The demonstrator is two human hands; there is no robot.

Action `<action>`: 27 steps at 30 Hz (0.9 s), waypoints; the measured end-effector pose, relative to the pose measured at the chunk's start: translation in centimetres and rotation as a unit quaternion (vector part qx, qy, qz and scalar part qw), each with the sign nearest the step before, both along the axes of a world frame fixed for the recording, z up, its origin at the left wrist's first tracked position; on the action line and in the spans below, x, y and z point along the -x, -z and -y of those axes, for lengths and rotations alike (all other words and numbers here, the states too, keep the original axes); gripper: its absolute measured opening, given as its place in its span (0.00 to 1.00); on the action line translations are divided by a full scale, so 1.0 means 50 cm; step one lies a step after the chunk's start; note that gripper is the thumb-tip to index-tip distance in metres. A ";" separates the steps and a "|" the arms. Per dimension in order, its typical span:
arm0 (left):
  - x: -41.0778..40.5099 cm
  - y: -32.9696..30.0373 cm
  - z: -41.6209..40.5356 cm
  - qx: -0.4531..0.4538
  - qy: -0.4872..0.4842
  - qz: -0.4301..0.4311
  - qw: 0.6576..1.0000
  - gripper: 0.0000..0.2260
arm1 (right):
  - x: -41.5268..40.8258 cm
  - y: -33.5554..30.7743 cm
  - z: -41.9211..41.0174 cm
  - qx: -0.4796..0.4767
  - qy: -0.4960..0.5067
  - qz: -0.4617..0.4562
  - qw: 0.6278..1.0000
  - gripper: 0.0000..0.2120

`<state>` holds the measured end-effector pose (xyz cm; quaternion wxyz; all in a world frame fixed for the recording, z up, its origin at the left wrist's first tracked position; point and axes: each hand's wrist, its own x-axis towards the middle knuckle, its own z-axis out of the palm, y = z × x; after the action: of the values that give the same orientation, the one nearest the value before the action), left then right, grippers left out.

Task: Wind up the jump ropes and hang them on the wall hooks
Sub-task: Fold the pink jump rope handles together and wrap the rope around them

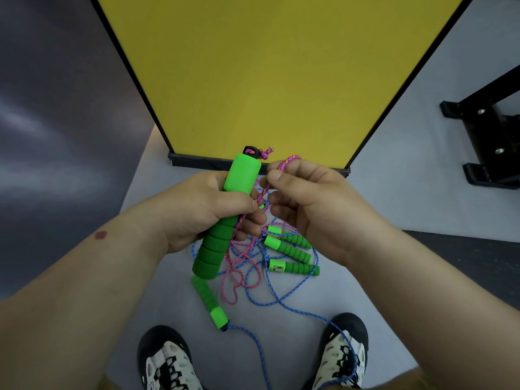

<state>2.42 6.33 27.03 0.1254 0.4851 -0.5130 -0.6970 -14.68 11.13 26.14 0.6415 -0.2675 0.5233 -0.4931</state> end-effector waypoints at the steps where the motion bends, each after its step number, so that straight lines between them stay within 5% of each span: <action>1: 0.000 -0.001 0.000 0.001 0.001 0.000 1.000 0.03 | -0.002 0.001 -0.001 0.003 -0.002 -0.004 1.000 0.02; 15: 0.000 0.001 0.001 -0.007 -0.001 0.000 1.000 0.02 | 0.049 -0.009 0.025 0.019 0.158 -0.008 0.987 0.01; 27: 0.003 -0.007 -0.003 -0.004 0.007 -0.007 1.000 0.04 | -0.002 0.004 -0.002 0.017 -0.039 -0.011 0.999 0.04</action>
<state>2.25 6.48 27.40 0.1221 0.4775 -0.5124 -0.7033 -14.57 11.25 25.92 0.6497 -0.3036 0.5114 -0.4735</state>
